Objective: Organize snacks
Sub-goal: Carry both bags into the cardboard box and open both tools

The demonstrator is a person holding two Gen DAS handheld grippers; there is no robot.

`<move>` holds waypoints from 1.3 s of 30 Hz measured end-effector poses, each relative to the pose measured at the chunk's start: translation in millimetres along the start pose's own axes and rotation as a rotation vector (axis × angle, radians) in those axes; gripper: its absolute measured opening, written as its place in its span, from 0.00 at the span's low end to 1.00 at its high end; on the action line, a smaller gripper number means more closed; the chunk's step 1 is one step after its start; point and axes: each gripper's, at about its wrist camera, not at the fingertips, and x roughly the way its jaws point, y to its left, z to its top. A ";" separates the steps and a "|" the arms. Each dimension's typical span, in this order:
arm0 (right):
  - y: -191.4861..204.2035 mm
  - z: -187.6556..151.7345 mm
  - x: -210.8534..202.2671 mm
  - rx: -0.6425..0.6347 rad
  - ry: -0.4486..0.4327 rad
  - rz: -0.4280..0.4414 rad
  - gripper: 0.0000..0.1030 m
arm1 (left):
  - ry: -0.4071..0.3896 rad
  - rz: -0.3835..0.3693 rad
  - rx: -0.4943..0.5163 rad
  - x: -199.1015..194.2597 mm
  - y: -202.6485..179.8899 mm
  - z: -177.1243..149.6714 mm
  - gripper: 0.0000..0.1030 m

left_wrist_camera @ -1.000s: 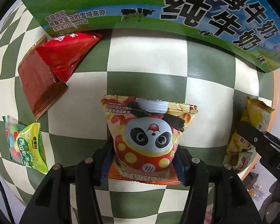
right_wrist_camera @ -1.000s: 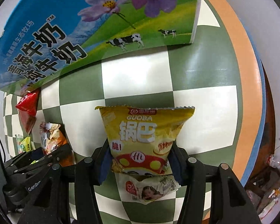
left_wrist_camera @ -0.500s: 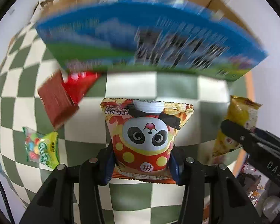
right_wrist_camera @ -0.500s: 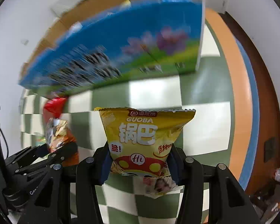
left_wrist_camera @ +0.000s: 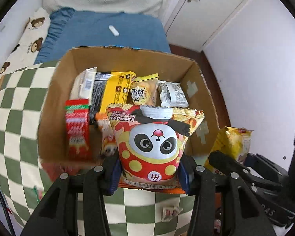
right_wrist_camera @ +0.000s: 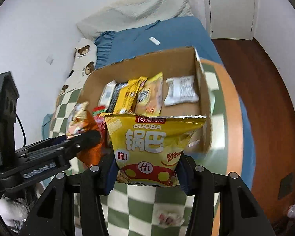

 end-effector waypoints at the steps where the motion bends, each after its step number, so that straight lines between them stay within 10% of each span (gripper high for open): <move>1: -1.7 12.1 8.1 -0.005 0.020 -0.012 0.52 | 0.039 -0.005 -0.016 14.9 0.0 14.4 0.44; 16: -18.5 63.4 94.6 -0.014 0.285 -0.077 0.53 | 0.312 0.009 -0.053 119.5 3.0 56.8 0.44; 19: -23.0 59.6 105.0 0.003 0.322 -0.085 0.78 | 0.335 0.004 -0.058 126.5 3.6 55.7 0.47; 24: -20.5 56.9 116.1 0.004 0.344 -0.103 0.88 | 0.312 0.036 -0.048 126.7 5.3 56.2 0.86; 39: -16.6 52.4 117.9 0.016 0.315 -0.138 0.92 | 0.205 0.139 -0.038 94.7 33.6 66.0 0.86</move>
